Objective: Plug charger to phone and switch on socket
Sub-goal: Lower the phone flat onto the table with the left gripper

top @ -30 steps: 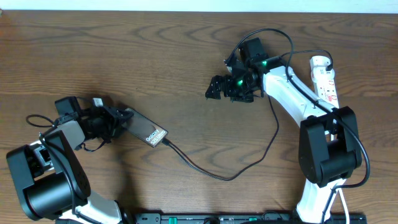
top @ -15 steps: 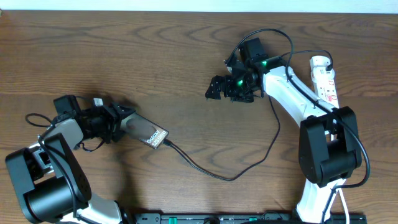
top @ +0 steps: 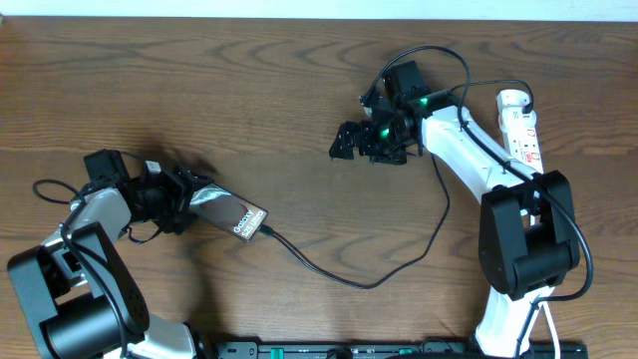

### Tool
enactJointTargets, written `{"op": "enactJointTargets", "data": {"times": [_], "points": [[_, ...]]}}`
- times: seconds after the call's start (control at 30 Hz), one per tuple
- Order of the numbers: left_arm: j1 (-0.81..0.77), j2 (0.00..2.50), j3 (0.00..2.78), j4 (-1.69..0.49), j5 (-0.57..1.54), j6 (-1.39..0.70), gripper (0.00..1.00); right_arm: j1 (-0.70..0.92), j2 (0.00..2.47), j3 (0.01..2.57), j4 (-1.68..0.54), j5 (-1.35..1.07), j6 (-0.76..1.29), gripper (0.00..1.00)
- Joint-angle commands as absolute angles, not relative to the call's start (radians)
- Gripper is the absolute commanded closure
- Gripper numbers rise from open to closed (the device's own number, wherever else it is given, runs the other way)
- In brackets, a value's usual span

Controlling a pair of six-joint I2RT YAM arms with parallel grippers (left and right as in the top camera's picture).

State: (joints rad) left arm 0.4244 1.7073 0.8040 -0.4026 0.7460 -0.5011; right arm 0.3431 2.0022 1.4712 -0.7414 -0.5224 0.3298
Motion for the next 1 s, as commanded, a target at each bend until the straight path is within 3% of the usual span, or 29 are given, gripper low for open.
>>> {"op": "enactJointTargets", "data": {"times": [0.0, 0.7, 0.97], "points": [[0.431, 1.781, 0.741, -0.444, 0.402, -0.493, 0.20, 0.342, 2.003, 1.483, -0.744, -0.522, 0.336, 0.01], [0.431, 1.760, 0.756, -0.515, 0.319, -0.490, 0.18, 0.342, 2.003, 1.483, -0.753, -0.523, 0.332, 0.01], [0.425, 1.494, 0.908, -0.532, 0.275, -0.415, 0.18, 0.342, 2.003, 1.483, -0.751, -0.522, 0.332, 0.01]]}}
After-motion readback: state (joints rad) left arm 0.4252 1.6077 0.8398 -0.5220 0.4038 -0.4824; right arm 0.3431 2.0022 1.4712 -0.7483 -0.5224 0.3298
